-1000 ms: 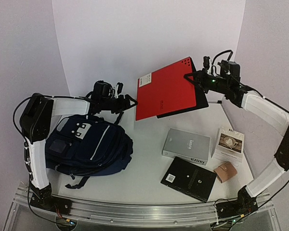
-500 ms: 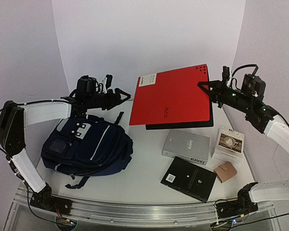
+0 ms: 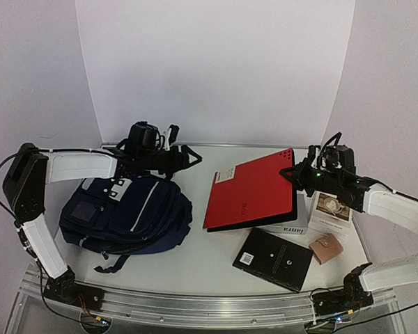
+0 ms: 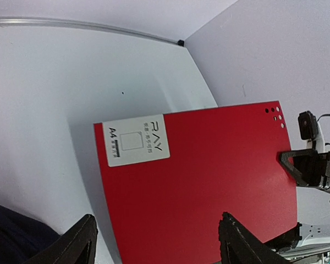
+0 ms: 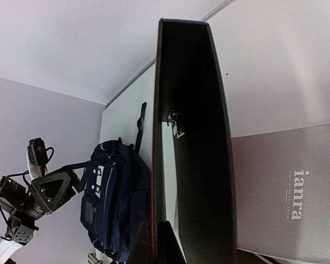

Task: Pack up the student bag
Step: Pick up the files from the center of the board.

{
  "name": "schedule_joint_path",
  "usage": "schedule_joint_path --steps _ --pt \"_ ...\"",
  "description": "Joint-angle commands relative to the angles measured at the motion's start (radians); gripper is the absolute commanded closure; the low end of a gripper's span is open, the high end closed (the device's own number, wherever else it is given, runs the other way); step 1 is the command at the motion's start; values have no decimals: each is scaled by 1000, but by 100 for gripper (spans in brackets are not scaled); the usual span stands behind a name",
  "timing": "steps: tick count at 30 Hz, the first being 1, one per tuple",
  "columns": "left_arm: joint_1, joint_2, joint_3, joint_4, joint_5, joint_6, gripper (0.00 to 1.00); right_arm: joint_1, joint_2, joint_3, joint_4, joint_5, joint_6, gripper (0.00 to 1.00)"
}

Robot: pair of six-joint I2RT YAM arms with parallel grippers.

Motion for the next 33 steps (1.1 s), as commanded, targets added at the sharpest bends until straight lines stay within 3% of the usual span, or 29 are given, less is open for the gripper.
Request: schedule_joint_path --steps 1,4,7,18,26,33 --pt "-63 143 116 -36 -5 31 25 3 64 0 106 88 -77 90" --pt "-66 221 141 -36 -8 12 25 5 100 -8 106 120 -105 83" --pt "-68 288 165 -45 -10 2 25 2 97 -22 104 171 -129 66" --pt "-72 396 163 -96 -91 8 28 -54 69 -40 38 260 -189 41" --pt "-72 445 156 -107 -82 -7 29 -119 170 -95 35 129 -229 26" --pt "-72 451 155 -106 -74 -12 30 -123 295 -103 91 -63 -300 25"
